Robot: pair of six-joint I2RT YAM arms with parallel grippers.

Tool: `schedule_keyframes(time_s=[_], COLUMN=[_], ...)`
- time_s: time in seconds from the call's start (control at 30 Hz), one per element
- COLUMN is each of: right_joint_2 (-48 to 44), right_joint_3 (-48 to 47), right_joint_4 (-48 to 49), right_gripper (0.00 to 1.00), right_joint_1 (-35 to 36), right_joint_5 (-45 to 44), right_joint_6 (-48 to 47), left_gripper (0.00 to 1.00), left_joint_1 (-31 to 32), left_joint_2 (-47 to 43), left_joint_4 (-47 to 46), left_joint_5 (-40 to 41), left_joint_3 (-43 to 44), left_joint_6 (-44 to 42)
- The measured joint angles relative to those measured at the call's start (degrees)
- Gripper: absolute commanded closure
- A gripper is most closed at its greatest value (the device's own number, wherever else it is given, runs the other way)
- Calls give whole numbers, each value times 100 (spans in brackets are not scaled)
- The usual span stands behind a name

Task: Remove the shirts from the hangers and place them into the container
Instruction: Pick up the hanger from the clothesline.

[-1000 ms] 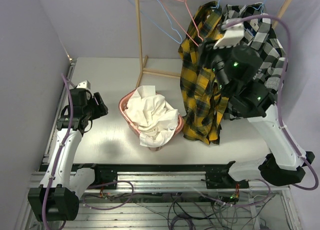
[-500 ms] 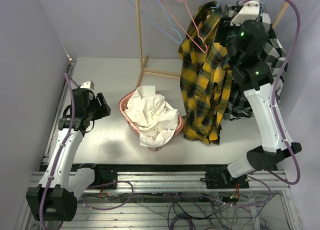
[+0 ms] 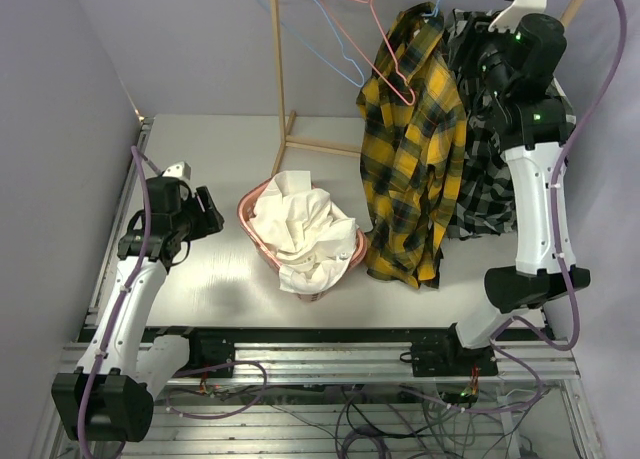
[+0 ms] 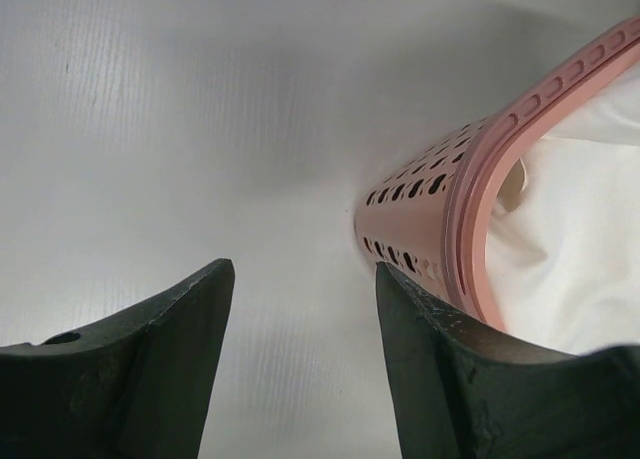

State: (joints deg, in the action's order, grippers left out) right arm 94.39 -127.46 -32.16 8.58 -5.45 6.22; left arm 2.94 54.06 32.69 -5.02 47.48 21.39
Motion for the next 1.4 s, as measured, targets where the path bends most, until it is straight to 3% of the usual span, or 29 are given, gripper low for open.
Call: schedule_keyframes(time_s=[0.5,0.6,0.7,0.97,1.07,1.4], right_joint_2=[48,50,50,26,-13,-332], right_joint_3=[505,511,540,903,911,1145], right_joint_4=[-282,-297,-284,-240,-219,-70], right_gripper=[56,63,81,96,100,100], right_joint_1=[-151,-151,-151,-151,-151,-153], right_joint_5=[1099,1161,1209,1207,1189,1043], right_joint_6=[251,280,297,348,343,339], left_gripper=[30,30,30,30,30,34], left_joint_1=[35,37,52,66,66,66], left_joint_2=[-17,-17,-17,-17,-17,-20], left_joint_4=[0,0,0,0,0,0], left_joint_5=[-37,-37,-37,-37,-37,-35], left_joint_3=[-20,-22,-22,-22,-22,-22], left_joint_6=[0,0,0,0,0,0])
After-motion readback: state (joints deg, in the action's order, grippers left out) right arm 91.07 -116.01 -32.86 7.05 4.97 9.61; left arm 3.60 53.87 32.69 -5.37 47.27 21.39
